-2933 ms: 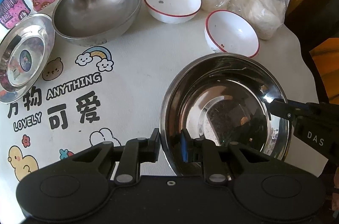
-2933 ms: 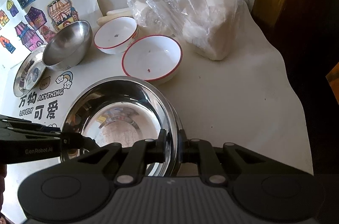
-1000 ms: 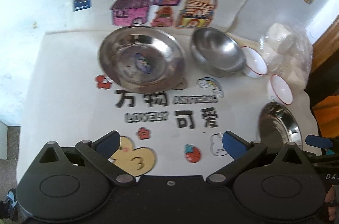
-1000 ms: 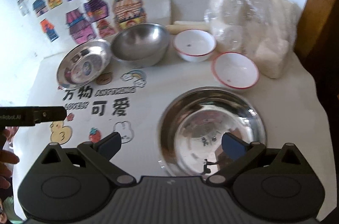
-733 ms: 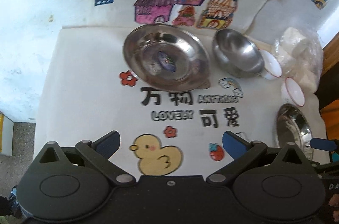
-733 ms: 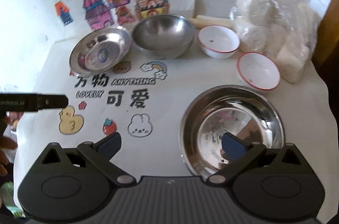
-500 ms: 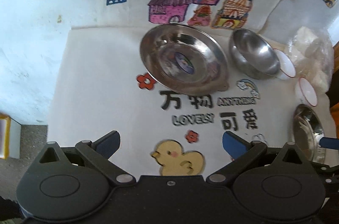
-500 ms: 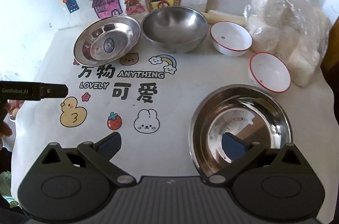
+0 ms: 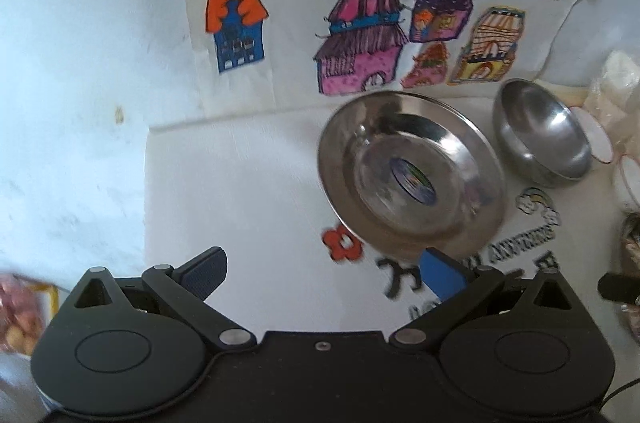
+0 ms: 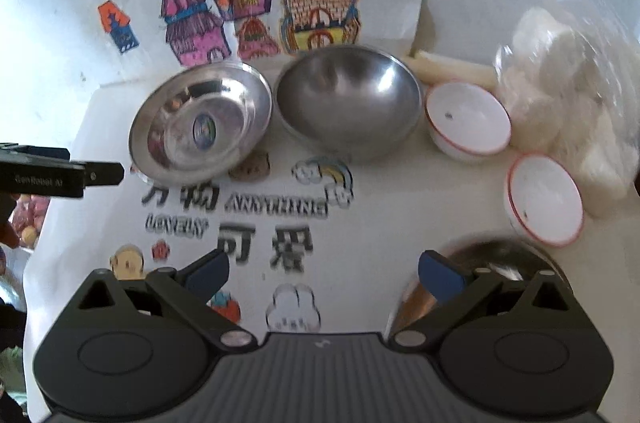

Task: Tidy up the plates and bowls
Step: 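Move both grippers to the small blue-label steel plate and grasp its rim, then carry the small steel plate with both grippers over the plate stack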

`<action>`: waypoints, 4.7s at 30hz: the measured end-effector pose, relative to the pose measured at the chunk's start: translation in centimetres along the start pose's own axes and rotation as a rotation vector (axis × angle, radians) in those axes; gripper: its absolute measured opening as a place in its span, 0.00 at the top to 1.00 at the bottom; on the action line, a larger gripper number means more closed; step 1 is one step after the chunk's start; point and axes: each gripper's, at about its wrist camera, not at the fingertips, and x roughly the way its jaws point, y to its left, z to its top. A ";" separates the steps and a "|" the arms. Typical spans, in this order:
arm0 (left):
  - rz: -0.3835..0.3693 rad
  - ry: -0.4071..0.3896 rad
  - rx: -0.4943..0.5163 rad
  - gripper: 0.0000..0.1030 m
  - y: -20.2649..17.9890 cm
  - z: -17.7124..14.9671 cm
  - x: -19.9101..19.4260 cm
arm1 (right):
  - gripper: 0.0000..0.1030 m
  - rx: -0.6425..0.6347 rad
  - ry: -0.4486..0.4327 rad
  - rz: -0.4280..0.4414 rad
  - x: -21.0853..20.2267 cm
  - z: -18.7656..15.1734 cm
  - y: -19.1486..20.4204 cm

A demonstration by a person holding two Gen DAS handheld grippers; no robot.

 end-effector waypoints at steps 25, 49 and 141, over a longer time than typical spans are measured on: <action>0.075 0.018 0.329 0.01 -1.3 6.0 5.6 | 0.00 0.219 -0.021 0.145 6.7 3.9 1.5; -0.044 0.079 0.259 0.49 -0.9 6.6 7.6 | 0.38 0.255 -0.013 0.173 8.5 4.2 1.8; -0.244 0.089 0.353 0.73 -29.2 -3.9 -0.5 | 0.84 0.442 -0.014 0.219 -5.7 -13.2 -23.5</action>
